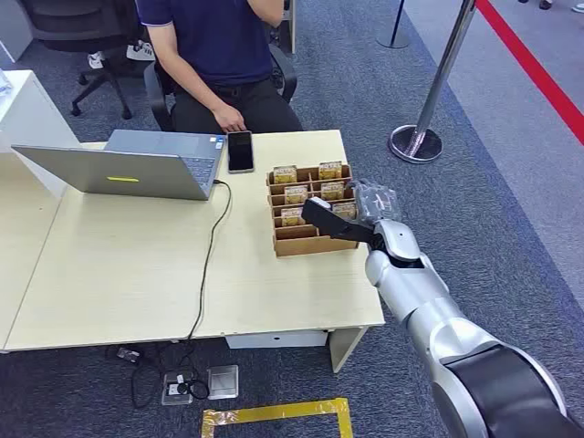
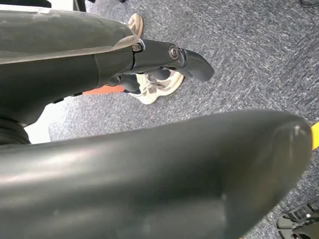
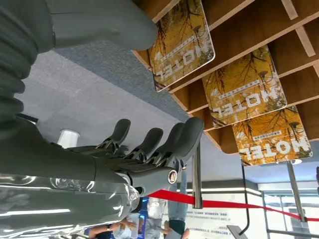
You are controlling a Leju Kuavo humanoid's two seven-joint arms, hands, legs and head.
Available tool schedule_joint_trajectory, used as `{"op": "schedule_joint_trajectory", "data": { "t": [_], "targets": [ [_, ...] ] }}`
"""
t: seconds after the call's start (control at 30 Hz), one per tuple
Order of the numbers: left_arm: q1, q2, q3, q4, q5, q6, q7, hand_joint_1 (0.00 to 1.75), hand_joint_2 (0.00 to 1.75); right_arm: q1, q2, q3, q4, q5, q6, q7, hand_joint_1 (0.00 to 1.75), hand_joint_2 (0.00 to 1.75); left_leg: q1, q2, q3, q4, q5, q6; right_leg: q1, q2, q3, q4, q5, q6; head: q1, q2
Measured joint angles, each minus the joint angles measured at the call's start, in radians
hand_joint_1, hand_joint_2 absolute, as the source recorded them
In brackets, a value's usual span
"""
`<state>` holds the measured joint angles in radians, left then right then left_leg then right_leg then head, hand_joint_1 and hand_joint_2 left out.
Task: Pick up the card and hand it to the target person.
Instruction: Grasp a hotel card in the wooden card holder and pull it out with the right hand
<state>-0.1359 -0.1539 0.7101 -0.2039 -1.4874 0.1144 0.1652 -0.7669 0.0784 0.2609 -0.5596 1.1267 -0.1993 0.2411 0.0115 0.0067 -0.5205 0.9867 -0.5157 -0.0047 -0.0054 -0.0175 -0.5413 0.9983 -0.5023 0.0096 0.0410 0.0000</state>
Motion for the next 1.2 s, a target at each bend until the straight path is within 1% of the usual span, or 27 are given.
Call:
{"op": "schedule_joint_trajectory", "data": {
  "t": [0.13,0.33,0.43,0.5,0.57,0.63,0.67,1.07,1.2],
  "targets": [
    [0.0,-0.001,0.0,0.0,0.0,0.0,0.0,0.0,0.0,0.0,0.001,0.0,0.008,0.009,0.0,0.006,0.69,1.75,0.0,0.0,0.0,0.0,0.0,0.0,0.0,0.0,0.0,0.0,0.0,0.0,0.0,0.0],
    [-0.001,-0.004,-0.001,0.0,0.0,0.001,0.0,0.0,0.0,0.002,0.007,0.0,0.022,0.016,0.001,0.014,0.89,1.75,0.0,0.0,0.0,0.0,0.0,0.0,0.0,0.0,0.0,0.0,0.0,0.0,0.0,0.0],
    [-0.001,-0.006,0.0,0.0,0.0,0.001,0.0,0.0,0.0,0.007,0.011,0.001,0.03,0.024,0.003,0.016,0.93,1.75,0.0,0.0,0.0,0.0,0.0,0.0,0.0,0.0,0.0,0.0,0.0,0.0,0.0,0.0],
    [-0.002,-0.007,0.0,0.0,0.0,0.001,0.0,0.0,0.0,0.011,0.014,0.001,0.035,0.027,0.004,0.016,1.16,1.75,0.0,0.0,0.0,0.0,0.0,0.0,0.0,0.0,0.0,0.0,0.0,0.0,0.0,0.0],
    [-0.002,-0.007,0.0,0.0,0.0,0.001,-0.001,0.0,0.0,0.012,0.016,0.001,0.038,0.028,0.003,0.017,1.51,1.75,0.0,0.0,0.0,0.0,0.0,0.0,0.0,0.0,0.0,0.0,0.0,0.0,0.0,0.0],
    [-0.002,-0.007,0.0,0.0,0.0,0.001,-0.002,0.0,0.0,0.012,0.017,0.001,0.04,0.028,0.003,0.017,1.7,1.75,0.0,0.0,0.0,0.0,0.0,0.0,0.0,0.0,0.0,0.0,0.0,0.0,0.0,0.0],
    [-0.002,-0.008,0.0,0.0,0.0,0.001,-0.002,0.0,0.0,0.012,0.018,0.001,0.041,0.028,0.002,0.016,1.74,1.75,0.0,0.0,0.0,0.0,0.0,0.0,0.0,0.0,0.0,0.0,0.0,0.0,0.0,0.0],
    [-0.004,-0.01,-0.014,0.0,-0.002,-0.001,-0.003,0.0,0.0,0.015,0.018,-0.018,0.046,0.015,-0.009,0.003,1.75,1.75,0.0,0.0,0.001,0.0,0.0,0.0,0.0,0.0,0.0,0.0,0.0,0.0,0.0,0.0],
    [-0.004,-0.01,-0.015,0.0,-0.002,-0.003,-0.003,0.0,0.0,0.019,0.018,-0.028,0.041,0.016,-0.027,0.004,1.75,1.75,0.0,0.0,0.001,0.0,0.0,0.0,0.0,0.0,0.0,0.0,0.0,0.0,0.0,0.0]
  ]
}}
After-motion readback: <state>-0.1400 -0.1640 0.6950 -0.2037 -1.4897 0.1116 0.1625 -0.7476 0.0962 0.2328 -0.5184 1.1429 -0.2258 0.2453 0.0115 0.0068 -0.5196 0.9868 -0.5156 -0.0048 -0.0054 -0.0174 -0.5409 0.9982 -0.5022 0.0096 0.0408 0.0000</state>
